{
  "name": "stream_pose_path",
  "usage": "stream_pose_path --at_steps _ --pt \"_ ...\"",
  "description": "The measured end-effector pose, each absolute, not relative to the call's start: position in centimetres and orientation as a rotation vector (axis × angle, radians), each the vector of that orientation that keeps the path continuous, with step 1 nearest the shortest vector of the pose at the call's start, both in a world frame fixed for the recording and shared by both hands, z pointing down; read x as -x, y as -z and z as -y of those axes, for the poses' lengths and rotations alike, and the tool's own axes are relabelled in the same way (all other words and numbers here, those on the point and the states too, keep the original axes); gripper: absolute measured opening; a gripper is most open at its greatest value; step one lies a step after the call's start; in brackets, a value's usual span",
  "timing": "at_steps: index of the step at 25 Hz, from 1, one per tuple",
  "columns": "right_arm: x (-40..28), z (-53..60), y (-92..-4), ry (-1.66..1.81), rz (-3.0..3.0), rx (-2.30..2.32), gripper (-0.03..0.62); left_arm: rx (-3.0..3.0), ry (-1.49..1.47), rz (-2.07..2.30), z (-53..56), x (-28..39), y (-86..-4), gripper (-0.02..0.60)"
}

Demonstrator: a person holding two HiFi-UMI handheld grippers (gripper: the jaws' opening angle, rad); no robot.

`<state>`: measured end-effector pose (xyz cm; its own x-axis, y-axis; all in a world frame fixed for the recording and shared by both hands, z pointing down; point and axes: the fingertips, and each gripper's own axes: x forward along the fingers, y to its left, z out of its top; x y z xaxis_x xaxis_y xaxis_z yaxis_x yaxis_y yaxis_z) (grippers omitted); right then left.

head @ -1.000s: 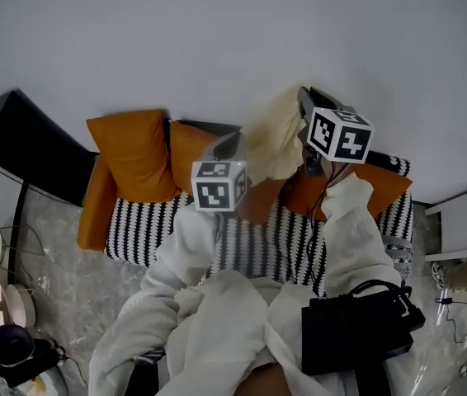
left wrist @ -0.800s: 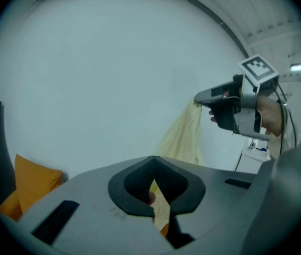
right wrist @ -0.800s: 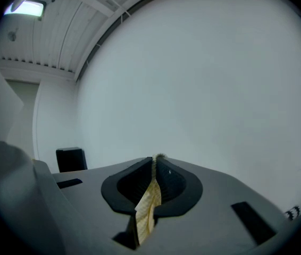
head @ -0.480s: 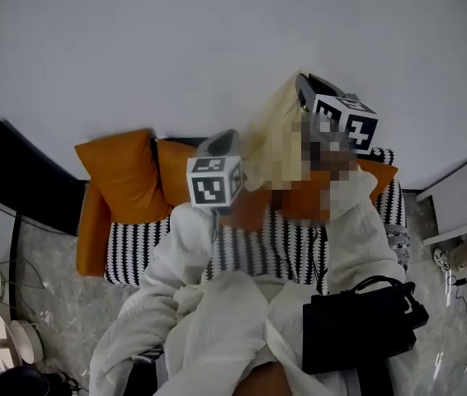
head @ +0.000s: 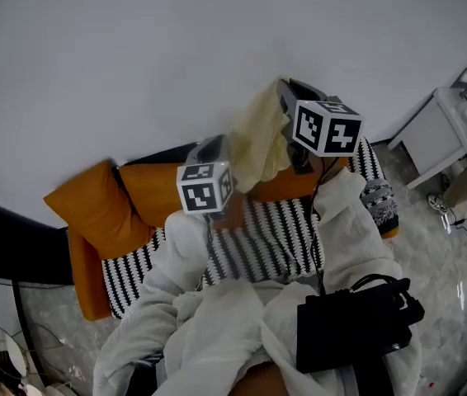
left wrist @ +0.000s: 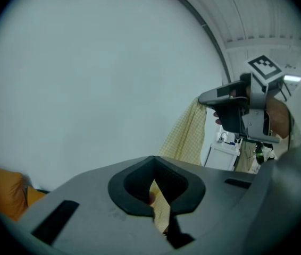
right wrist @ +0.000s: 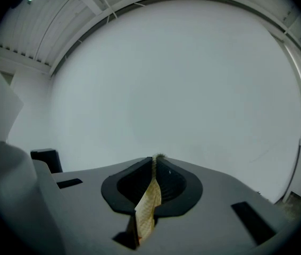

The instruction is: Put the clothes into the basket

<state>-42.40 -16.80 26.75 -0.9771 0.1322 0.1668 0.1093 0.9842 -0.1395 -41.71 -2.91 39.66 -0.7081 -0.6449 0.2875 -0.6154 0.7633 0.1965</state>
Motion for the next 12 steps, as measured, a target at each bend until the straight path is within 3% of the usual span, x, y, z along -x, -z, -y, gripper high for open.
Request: stream_pose_path --at_steps 12 --pt "31.4 28.7 -30.3 -0.270 2.908 -0.195 0.038 -1.310 0.057 2.388 17.0 35.2 -41.9 0.000"
